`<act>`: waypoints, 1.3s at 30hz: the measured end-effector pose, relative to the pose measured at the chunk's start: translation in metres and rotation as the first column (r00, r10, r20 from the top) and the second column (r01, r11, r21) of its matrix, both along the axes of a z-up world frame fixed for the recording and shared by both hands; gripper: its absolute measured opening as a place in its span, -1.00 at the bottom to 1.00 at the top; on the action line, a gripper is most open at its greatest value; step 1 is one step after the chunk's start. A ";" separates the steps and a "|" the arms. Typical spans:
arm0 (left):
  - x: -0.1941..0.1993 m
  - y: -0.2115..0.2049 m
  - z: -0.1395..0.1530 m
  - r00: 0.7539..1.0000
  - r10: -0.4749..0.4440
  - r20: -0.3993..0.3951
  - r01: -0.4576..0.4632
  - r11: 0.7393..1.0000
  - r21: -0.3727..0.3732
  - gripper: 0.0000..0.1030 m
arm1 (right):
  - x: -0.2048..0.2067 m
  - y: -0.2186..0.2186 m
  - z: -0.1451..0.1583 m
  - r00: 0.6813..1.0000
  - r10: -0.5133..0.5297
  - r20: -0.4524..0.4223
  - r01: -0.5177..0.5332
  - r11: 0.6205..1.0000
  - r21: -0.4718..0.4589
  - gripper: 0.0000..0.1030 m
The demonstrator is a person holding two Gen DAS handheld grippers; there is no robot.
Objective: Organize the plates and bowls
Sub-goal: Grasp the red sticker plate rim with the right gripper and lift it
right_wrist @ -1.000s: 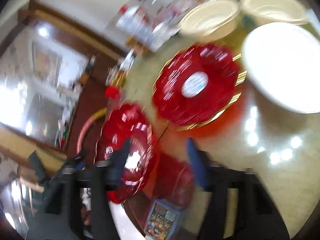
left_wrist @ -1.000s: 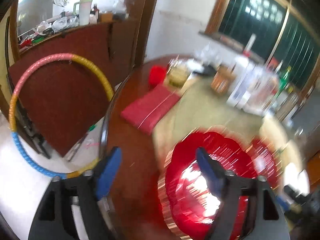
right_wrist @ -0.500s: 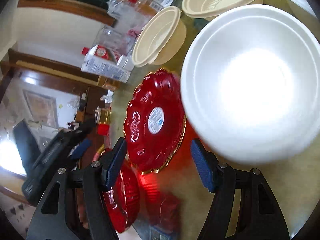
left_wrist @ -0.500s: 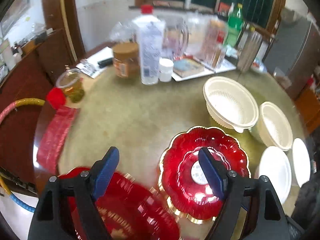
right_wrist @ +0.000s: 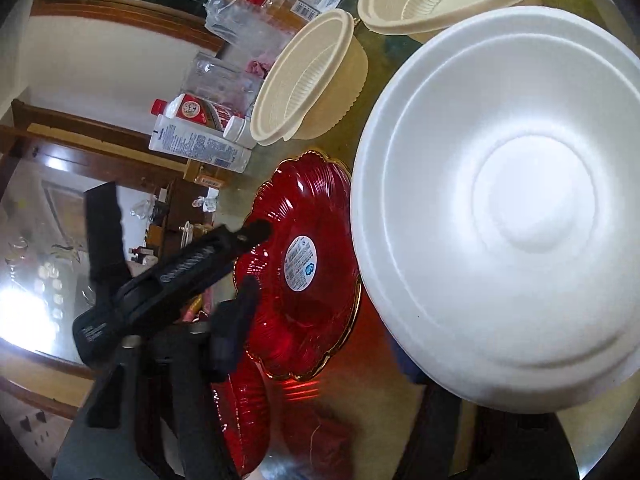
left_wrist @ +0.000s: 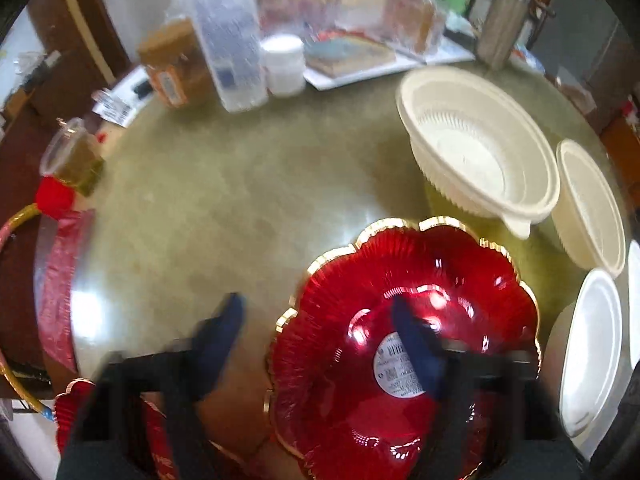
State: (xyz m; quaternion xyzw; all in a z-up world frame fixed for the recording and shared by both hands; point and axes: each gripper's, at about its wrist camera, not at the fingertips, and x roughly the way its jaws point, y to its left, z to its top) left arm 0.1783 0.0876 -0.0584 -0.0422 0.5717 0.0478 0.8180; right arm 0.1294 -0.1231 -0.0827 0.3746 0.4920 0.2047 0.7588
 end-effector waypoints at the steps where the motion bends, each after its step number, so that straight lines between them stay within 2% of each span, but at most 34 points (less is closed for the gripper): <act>1: -0.001 0.000 0.001 1.000 0.012 0.011 -0.012 1.000 0.020 -0.20 | 0.000 0.000 -0.001 1.000 0.008 -0.007 -0.008 1.000 -0.022 -0.51; 3: -0.002 0.002 0.005 0.999 0.028 0.021 -0.028 0.999 0.025 -0.30 | 0.000 0.001 -0.004 1.000 0.003 -0.005 -0.003 0.998 -0.070 -0.75; 6: -0.006 0.002 0.013 0.999 0.032 0.044 -0.033 0.999 0.038 -0.48 | 0.000 -0.002 -0.002 1.000 -0.001 0.011 0.002 0.997 -0.077 -0.76; 10: -0.019 -0.004 0.029 0.995 0.011 0.098 -0.020 0.995 0.094 -0.50 | -0.004 0.001 0.005 0.999 0.005 0.046 0.000 0.995 -0.100 -0.76; 19: -0.051 0.009 0.066 0.977 0.028 0.211 -0.051 0.993 0.105 -0.54 | -0.021 0.009 0.034 0.987 0.021 0.158 -0.002 0.992 -0.122 -0.76; 28: -0.101 0.031 0.085 0.954 0.089 0.285 -0.110 0.992 0.056 -0.55 | -0.045 0.027 0.068 0.962 0.076 0.261 -0.033 0.986 -0.165 -0.76; 39: -0.160 0.070 0.091 0.915 0.190 0.356 -0.211 0.977 0.021 -0.61 | -0.073 0.066 0.078 0.933 0.193 0.304 -0.130 0.968 -0.216 -0.76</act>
